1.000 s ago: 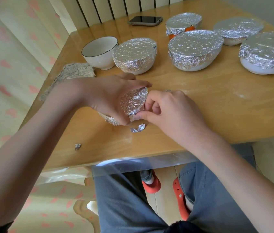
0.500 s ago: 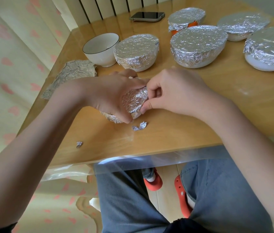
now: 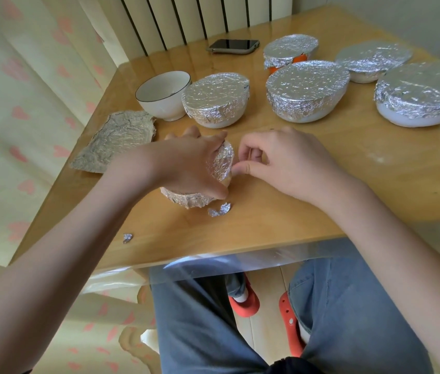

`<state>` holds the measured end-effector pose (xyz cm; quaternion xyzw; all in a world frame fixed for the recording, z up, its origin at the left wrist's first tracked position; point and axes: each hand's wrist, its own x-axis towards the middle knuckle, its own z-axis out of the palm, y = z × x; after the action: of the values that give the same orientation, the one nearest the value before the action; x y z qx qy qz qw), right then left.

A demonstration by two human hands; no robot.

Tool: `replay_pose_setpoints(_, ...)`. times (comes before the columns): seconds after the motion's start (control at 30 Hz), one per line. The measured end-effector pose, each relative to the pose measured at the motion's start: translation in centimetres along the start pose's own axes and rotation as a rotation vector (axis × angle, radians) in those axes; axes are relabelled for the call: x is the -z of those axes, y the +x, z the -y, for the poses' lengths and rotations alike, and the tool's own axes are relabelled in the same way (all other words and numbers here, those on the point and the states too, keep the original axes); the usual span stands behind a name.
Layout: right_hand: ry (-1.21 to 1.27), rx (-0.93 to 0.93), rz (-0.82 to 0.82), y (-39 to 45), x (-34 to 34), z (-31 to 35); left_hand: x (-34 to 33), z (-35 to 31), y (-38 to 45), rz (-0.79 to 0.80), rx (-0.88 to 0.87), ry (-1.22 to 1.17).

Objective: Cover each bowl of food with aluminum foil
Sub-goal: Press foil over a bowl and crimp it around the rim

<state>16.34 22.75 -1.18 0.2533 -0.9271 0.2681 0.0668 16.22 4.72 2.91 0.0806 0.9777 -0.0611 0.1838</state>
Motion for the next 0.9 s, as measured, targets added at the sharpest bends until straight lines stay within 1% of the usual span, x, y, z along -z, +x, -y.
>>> replay_pose_setpoints(0.07,0.023,-0.017,-0.049,-1.0,0.0,-0.1,-0.1,-0.6,0.0,0.019,0.075,0.03)
replay_pose_setpoints(0.13,0.06,-0.058,-0.058,-2.3,0.0,0.2,0.3,-0.5,-0.5,0.051,0.073,0.003)
replay_pose_setpoints(0.17,0.053,-0.076,-0.035,-3.0,-0.1,0.6,0.6,0.0,-0.8,0.066,0.035,-0.002)
replay_pose_setpoints(0.27,-0.015,-0.105,0.024,-4.3,-1.2,2.3,1.3,1.9,-1.1,0.091,-0.15,0.046)
replay_pose_setpoints(0.37,-0.052,-0.111,-0.052,-4.1,-2.4,3.8,1.0,2.2,-0.8,0.12,-0.281,0.049)
replay_pose_setpoints(0.47,-0.055,-0.111,-0.161,-3.6,-3.3,4.0,0.3,2.3,-0.4,0.072,-0.357,-0.021)
replay_pose_setpoints(0.63,0.048,-0.072,-0.161,-3.0,-3.2,3.2,-0.2,2.4,-0.1,0.039,-0.367,-0.051)
replay_pose_setpoints(0.8,0.142,-0.031,-0.088,-2.2,-2.5,2.5,-0.2,2.4,0.0,0.034,-0.375,-0.044)
replay_pose_setpoints(0.9,0.094,-0.018,-0.049,-1.4,-1.5,1.9,-0.2,2.3,0.0,0.021,-0.384,-0.055)
